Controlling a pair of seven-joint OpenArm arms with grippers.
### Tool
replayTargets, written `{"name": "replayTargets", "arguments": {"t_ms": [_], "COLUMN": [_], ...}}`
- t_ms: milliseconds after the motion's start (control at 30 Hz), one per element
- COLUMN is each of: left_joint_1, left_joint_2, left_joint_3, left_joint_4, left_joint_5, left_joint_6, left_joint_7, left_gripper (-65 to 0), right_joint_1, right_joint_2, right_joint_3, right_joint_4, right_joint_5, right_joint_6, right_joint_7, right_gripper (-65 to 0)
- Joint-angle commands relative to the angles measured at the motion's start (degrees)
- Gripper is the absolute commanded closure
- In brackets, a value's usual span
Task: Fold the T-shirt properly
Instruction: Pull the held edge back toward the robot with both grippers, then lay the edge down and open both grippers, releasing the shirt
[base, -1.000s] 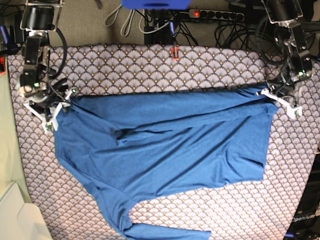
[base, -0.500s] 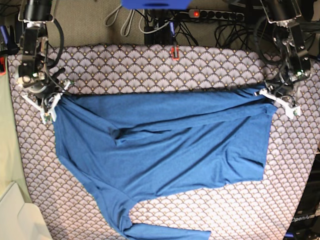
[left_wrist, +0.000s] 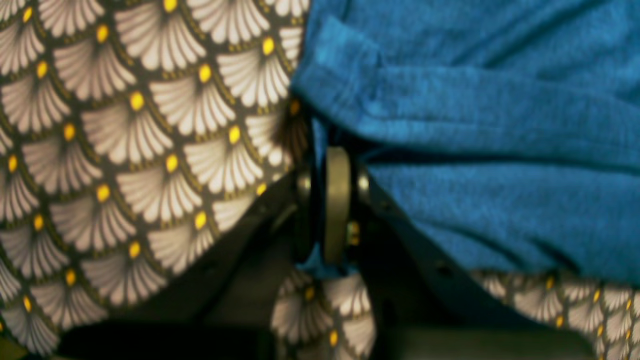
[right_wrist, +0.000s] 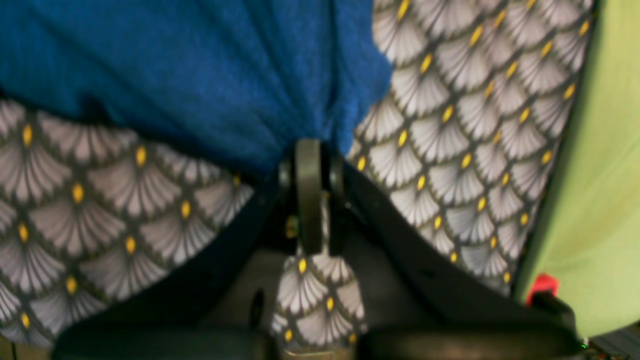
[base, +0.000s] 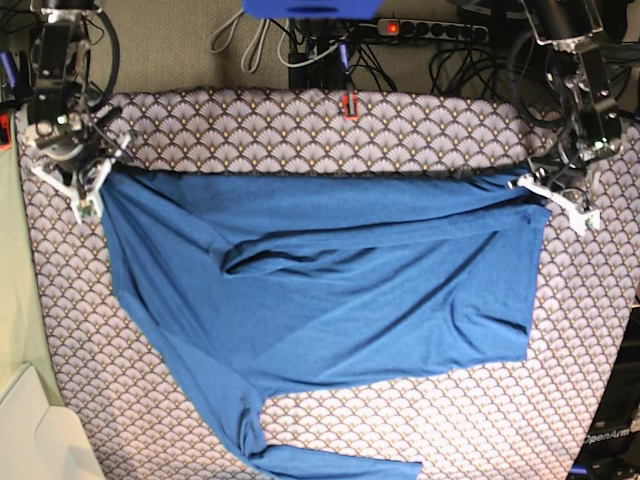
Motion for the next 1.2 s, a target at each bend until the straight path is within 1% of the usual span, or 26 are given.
{"name": "replayTargets", "arguments": {"t_ms": [0,133,300,400,533,633,700,733,967,1167], "left_joint_1": [-0.56,-0.56,0.05,0.05,-0.21,-0.48,-0.04,0.05,0.05,0.05], "left_joint_2": [-1.1,-1.19,-1.1,-1.28,-2.16,-2.16,-2.16,-2.16,-2.16,-2.16], "left_joint_3": [-0.61,-0.61,-0.25,-0.61,-0.69,-0.69,-0.69,-0.69,-0.69,-0.69], "left_joint_4": [1.31,4.38,8.08,8.43,8.34,8.78,10.27,11.06,14.85,17.66], "left_joint_5": [-0.07,0.02,0.37,0.46,0.02,0.11,0.46,0.46,0.46,0.2], "left_joint_6": [0.0,0.0,0.0,0.0,0.0,0.0,0.0,0.0,0.0,0.0], "left_joint_7": [1.74,4.12,4.29,4.73,8.87,10.62,10.71,10.89,16.07,20.65], "left_gripper": [-0.3,-0.3,-0.3,-0.3,-0.3,-0.3,-0.3,-0.3,-0.3,-0.3], "right_joint_1": [0.28,-0.33,-2.53,-4.38,-5.61,-6.13,-7.1,-7.19,-9.03,-11.32], "right_joint_2": [0.91,0.91,1.0,1.0,0.91,0.91,1.0,0.83,0.74,0.74], "right_joint_3": [0.35,0.35,0.44,0.71,1.67,1.67,2.11,2.9,4.49,4.49], "right_joint_4": [1.4,1.4,2.98,5.01,5.97,5.97,6.06,6.06,6.32,8.96], "right_joint_5": [-0.1,-0.1,-0.1,-0.1,-0.1,-0.1,-0.1,-0.1,-0.1,-0.1], "right_joint_6": [-0.1,-0.1,-0.1,-0.1,-0.1,0.08,1.75,2.01,2.1,2.1], "right_joint_7": [0.95,0.95,1.12,1.21,1.12,1.04,1.21,1.21,1.3,1.3], "right_gripper": [0.0,0.0,0.0,0.0,0.0,0.0,0.0,0.0,0.0,0.0]}}
